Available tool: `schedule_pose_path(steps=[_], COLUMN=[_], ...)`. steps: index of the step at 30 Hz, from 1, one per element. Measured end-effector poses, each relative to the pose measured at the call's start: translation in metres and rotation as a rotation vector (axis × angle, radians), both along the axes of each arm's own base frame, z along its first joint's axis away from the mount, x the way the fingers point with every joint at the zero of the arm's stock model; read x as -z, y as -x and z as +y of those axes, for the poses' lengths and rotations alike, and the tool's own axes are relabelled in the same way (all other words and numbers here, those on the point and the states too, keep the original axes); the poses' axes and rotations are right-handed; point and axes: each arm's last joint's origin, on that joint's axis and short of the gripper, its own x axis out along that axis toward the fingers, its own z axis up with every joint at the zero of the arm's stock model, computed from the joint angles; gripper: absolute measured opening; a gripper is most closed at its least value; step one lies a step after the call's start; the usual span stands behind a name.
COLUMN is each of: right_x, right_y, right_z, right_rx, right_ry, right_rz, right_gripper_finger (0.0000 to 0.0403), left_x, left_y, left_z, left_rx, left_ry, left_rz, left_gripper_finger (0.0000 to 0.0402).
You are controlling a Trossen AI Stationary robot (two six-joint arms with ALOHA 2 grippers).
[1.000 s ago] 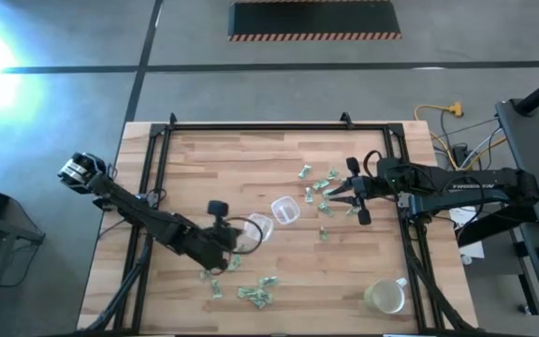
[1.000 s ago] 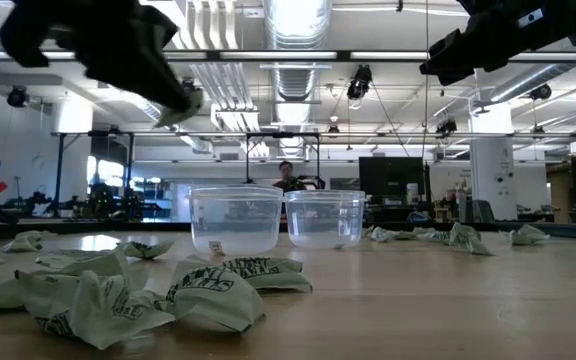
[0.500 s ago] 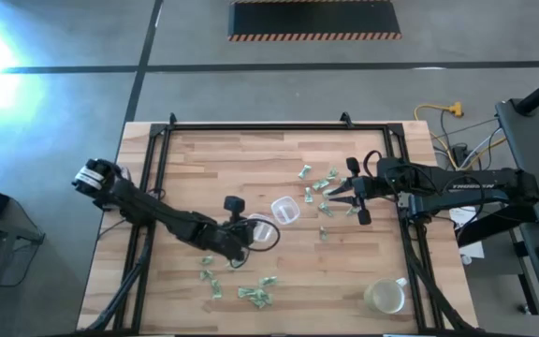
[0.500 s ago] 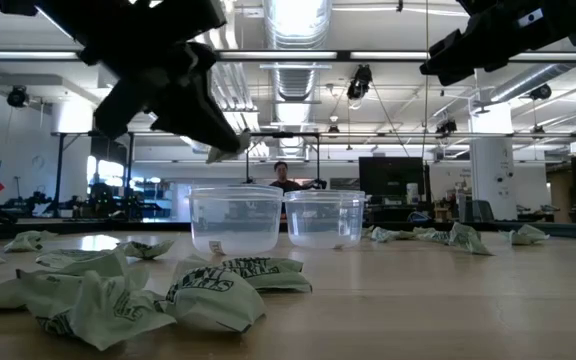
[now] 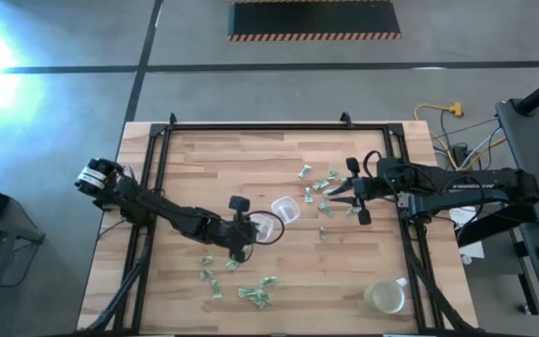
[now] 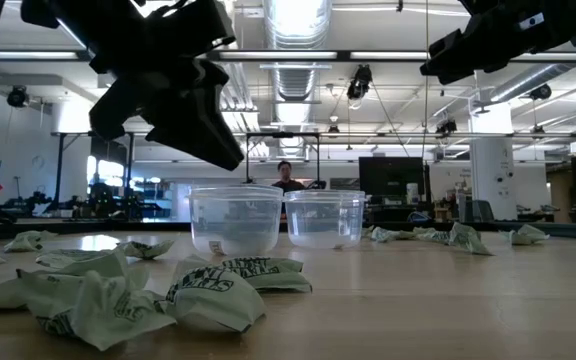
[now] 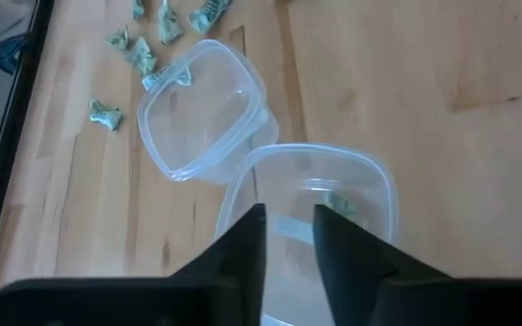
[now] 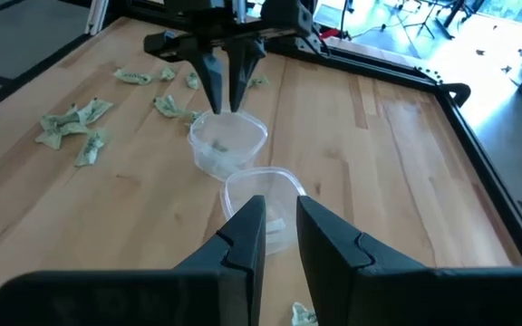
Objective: Pick and place items into bin
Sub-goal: Put the stevia packet into the right bin
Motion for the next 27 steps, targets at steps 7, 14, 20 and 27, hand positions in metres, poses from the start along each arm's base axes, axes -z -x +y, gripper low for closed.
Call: schedule_pose_path(steps=[7, 14, 20, 27], right_x=[0.012, 0.04, 0.055, 0.066], right_y=[0.001, -0.007, -0.017, -0.027], right_z=[0.0, -0.005, -0.006, -0.007], right_rx=[0.012, 0.182, 0.243, 0.343], right_ry=[-0.028, -0.013, -0.096, -0.211], right_rz=[0.123, 0.352, 0.439, 0.553], right_gripper_finger=[0.0057, 0.0057, 0.0081, 0.012], left_x=[-0.015, -0.043, -0.052, -0.048], left_y=[0.006, 0.022, 0.04, 0.054], left_z=[0.005, 0.009, 0.01, 0.012], left_rx=[-0.045, -0.075, -0.099, -0.154], left_ry=[-0.095, -0.055, -0.001, 0.033], left_rz=[-0.034, -0.123, -0.141, -0.074], left_gripper_finger=[0.0126, 0.0128, 0.0128, 0.0128])
